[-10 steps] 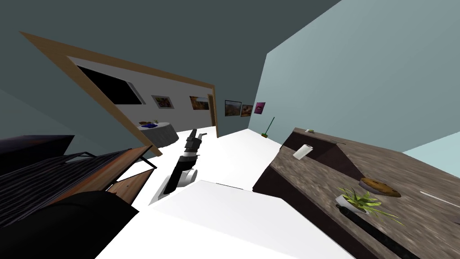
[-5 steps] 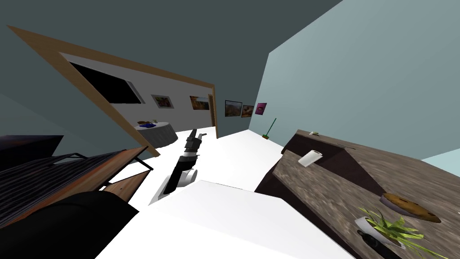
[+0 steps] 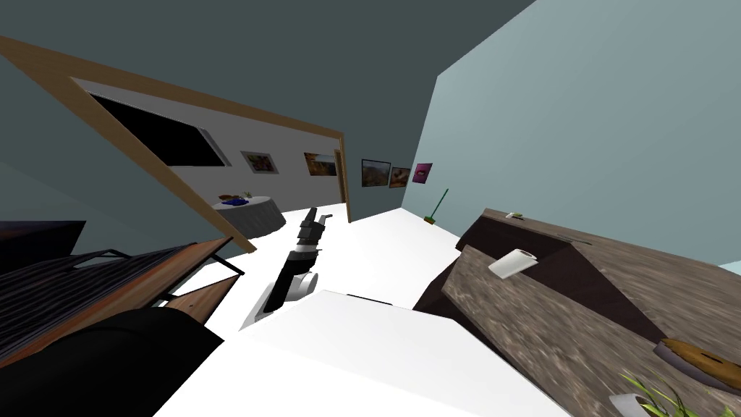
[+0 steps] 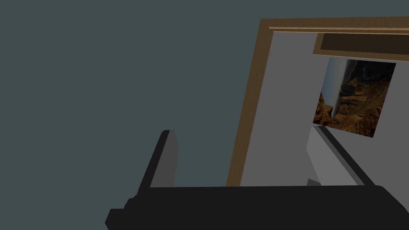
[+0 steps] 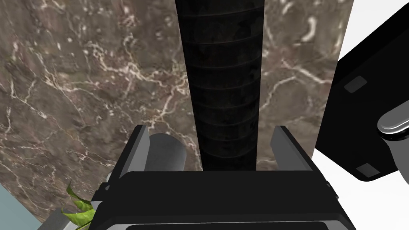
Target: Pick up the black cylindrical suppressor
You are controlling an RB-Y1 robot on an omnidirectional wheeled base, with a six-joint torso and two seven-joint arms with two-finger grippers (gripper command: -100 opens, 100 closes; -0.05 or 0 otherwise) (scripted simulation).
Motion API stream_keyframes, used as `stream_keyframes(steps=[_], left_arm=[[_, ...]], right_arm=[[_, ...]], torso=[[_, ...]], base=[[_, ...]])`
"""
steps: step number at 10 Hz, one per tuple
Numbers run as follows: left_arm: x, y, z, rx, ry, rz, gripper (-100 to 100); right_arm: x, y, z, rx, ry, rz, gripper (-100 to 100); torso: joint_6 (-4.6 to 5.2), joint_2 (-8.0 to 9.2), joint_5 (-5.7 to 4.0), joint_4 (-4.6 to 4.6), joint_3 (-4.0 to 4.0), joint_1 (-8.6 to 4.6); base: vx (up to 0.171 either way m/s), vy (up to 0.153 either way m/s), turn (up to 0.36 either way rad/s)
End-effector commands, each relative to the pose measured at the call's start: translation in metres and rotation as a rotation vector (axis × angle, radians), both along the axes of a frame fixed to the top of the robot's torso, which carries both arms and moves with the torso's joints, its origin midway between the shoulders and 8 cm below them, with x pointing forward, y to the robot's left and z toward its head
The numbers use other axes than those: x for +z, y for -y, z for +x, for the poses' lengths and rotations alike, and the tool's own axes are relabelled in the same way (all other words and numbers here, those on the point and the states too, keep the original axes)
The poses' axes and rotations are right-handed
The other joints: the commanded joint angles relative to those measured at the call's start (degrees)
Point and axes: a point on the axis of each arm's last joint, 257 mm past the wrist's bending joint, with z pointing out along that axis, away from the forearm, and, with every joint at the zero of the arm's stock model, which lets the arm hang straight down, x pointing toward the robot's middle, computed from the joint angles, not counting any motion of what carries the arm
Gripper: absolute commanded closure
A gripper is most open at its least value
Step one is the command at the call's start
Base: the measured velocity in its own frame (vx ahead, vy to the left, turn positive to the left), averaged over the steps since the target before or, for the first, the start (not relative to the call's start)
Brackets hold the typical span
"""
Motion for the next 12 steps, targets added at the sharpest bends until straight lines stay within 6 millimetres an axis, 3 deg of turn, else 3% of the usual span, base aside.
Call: stream_keyframes(steps=[1, 2, 3, 7, 8, 9, 11, 12], left_arm=[[0.0, 0.0, 0.0, 0.0, 0.0, 0.0, 0], [0.0, 0.0, 0.0, 0.0, 0.0, 0.0, 0], [0.0, 0.0, 0.0, 0.0, 0.0, 0.0, 0], [0.0, 0.0, 0.0, 0.0, 0.0, 0.0, 0], [0.0, 0.0, 0.0, 0.0, 0.0, 0.0, 0], [0.0, 0.0, 0.0, 0.0, 0.0, 0.0, 0], [0.0, 0.0, 0.0, 0.0, 0.0, 0.0, 0], [0.0, 0.0, 0.0, 0.0, 0.0, 0.0, 0]], right_arm=[[-0.014, -0.004, -0.007, -0.011, 0.003, -0.004, -100], [-0.008, -0.003, -0.004, -0.006, 0.001, -0.001, -100], [-0.009, -0.003, -0.005, -0.007, 0.002, -0.003, 100], [-0.009, -0.003, -0.005, -0.005, 0.001, -0.002, 100], [-0.009, -0.003, -0.005, -0.006, 0.001, -0.002, 0], [0.004, 0.002, 0.003, 0.004, -0.001, -0.003, 100], [0.005, 0.003, 0.002, 0.007, -0.002, -0.005, 100], [0.005, 0.003, 0.002, 0.006, -0.002, -0.003, 0]], torso=[[0.0, 0.0, 0.0, 0.0, 0.0, 0.0], [0.0, 0.06, -0.01, 0.01, 0.03, -0.07], [0.02, 0.08, 0.01, 0.02, 0.05, 0.01], [0.04, 0.09, 0.06, 0.03, 0.06, 0.12], [0.03, 0.09, 0.07, 0.03, 0.06, 0.13], [0.03, 0.09, 0.08, 0.03, 0.06, 0.14], [0.1, 0.15, 0.19, 0.04, 0.09, 0.38], [0.07, 0.13, 0.17, 0.04, 0.08, 0.32]], base=[[0.003, -0.056, 0.095], [0.0, -0.026, 0.019], [0.0, 0.0, 0.0], [0.0, 0.0, 0.0], [0.0, 0.0, 0.0], [-0.007, 0.033, -0.104], [-0.005, 0.039, -0.06], [0.0, 0.0, 0.0]])
